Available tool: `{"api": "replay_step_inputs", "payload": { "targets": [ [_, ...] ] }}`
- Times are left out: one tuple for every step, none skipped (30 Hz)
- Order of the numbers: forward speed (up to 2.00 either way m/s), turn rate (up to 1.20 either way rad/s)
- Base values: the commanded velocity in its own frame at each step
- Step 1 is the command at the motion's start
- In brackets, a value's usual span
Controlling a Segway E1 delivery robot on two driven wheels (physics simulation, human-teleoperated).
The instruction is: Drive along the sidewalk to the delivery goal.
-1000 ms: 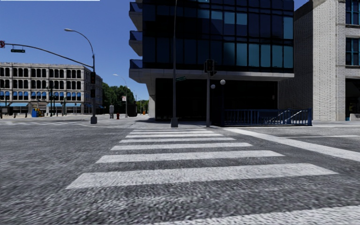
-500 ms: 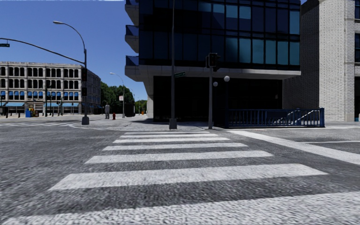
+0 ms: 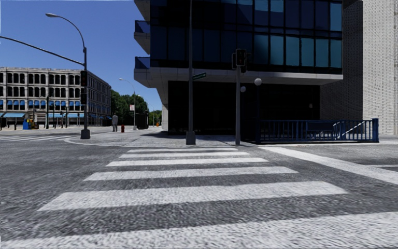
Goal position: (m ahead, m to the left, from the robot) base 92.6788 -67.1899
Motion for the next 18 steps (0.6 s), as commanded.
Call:
{"api": "replay_step_inputs", "payload": {
  "targets": [
    [2.00, 0.00],
    [2.00, 0.00],
    [2.00, -0.05],
    [2.00, -0.09],
    [2.00, -0.17],
    [2.00, -0.17],
    [2.00, -0.23],
    [2.00, -0.27],
    [2.00, -0.28],
    [2.00, -0.28],
    [2.00, -0.28],
    [2.00, -0.28],
    [2.00, -0.28],
    [2.00, -0.28],
    [2.00, -0.28],
    [2.00, -0.28],
    [2.00, -0.28],
    [2.00, -0.28]
  ]
}}
